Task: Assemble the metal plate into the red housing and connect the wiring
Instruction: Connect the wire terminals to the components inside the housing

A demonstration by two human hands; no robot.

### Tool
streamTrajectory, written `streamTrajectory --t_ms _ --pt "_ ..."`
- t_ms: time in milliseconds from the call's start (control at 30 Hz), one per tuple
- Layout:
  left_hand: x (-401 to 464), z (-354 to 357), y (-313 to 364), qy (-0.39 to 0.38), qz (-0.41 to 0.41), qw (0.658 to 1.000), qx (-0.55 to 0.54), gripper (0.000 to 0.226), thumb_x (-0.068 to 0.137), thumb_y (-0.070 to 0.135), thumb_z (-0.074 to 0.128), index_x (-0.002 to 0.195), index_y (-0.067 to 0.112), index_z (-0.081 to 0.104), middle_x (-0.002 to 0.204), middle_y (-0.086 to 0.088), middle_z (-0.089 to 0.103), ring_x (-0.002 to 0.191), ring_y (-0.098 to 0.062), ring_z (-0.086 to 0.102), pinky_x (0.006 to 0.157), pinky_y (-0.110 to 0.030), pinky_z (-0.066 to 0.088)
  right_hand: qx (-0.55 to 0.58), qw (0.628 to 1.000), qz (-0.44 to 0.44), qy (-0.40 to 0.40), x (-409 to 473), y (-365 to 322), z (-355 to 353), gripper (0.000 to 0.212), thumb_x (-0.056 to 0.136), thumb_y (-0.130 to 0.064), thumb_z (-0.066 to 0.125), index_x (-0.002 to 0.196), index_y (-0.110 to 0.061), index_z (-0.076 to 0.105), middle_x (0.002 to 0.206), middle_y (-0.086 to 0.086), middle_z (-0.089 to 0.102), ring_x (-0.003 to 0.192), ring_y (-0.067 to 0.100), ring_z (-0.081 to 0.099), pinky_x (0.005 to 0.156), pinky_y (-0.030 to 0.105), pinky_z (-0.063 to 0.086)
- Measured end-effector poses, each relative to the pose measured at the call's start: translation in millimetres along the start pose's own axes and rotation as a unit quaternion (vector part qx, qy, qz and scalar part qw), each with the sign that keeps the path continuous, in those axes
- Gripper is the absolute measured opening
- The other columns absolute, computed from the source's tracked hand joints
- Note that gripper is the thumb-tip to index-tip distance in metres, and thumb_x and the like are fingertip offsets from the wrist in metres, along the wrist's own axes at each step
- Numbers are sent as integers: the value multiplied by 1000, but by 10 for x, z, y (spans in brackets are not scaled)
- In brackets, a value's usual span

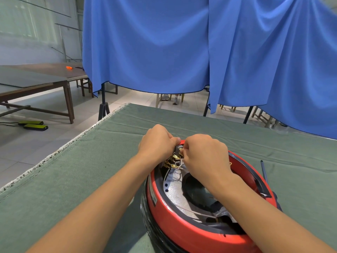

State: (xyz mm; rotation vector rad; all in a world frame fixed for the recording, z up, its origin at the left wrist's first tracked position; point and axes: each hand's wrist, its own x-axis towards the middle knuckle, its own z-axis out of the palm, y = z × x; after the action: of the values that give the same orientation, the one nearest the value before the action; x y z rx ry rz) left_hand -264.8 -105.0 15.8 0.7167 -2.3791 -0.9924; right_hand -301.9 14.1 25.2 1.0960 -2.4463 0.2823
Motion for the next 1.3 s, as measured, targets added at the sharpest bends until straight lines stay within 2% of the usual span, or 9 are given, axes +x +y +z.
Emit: streamTrajectory --t_ms 67,200,300,433,567,700,900,1100,1300 --pt "-1 0 -6 2 4 1000 -2 47 88 33 64 47 10 59 35 4 39 47 -19 40 56 -28 35 11 1000 11 -4 10 14 7 21 93 -29 48 96 -19 66 95 2 66 86 26 63 68 32 45" --pt "-10 -11 -7 -2 9 1000 -11 41 90 32 63 64 2 70 39 3 43 49 -18 43 54 -28 35 26 999 20 -7 3 34 24 23 95 -33 48 97 -20 67 95 1 67 86 25 63 72 33 51" --pt "2 -49 -3 -27 -7 999 -23 35 89 30 63 65 6 72 36 6 46 47 -15 43 56 -28 38 46 998 32 -15 -8 63 7 25 95 -37 48 93 -21 68 92 0 68 83 23 63 74 36 54" --pt "11 -129 -37 -42 -31 997 -55 30 84 34 69 68 9 75 60 -8 69 54 -16 55 69 -34 51 102 993 56 19 -36 105 -76 25 94 -36 47 90 -24 68 86 -5 68 79 19 61 71 34 53" --pt "-14 -143 -28 -28 -17 999 -20 35 84 37 69 58 15 71 46 2 58 53 -15 54 65 -33 49 67 994 18 87 -72 114 -138 19 90 -32 50 86 -24 67 82 -7 65 79 15 56 60 28 44" --pt "-26 -112 -18 11 -7 999 33 50 85 37 68 40 18 55 32 6 40 49 -16 43 55 -28 36 71 997 -28 27 -73 78 -131 20 90 -36 50 89 -28 69 82 -10 59 87 12 44 59 27 37" --pt "-65 -78 -26 33 5 999 31 44 85 38 66 51 9 64 42 0 48 60 -27 55 56 -29 39 56 996 -73 -19 -75 23 -120 20 89 -40 56 91 -29 73 75 -10 46 86 14 37 65 27 30" --pt "-74 -87 -33 37 19 999 18 48 84 37 66 45 11 58 42 -2 49 58 -27 55 59 -32 44 28 994 -95 -35 -64 -22 -141 19 92 -31 54 94 -26 72 76 -9 43 83 15 31 66 28 27" --pt "-76 -86 -34 35 24 999 13 51 85 37 66 42 13 55 37 2 48 56 -24 55 63 -34 48 39 996 -77 -34 -75 -10 -151 21 94 -29 53 91 -23 73 77 -7 47 84 15 34 69 27 32"
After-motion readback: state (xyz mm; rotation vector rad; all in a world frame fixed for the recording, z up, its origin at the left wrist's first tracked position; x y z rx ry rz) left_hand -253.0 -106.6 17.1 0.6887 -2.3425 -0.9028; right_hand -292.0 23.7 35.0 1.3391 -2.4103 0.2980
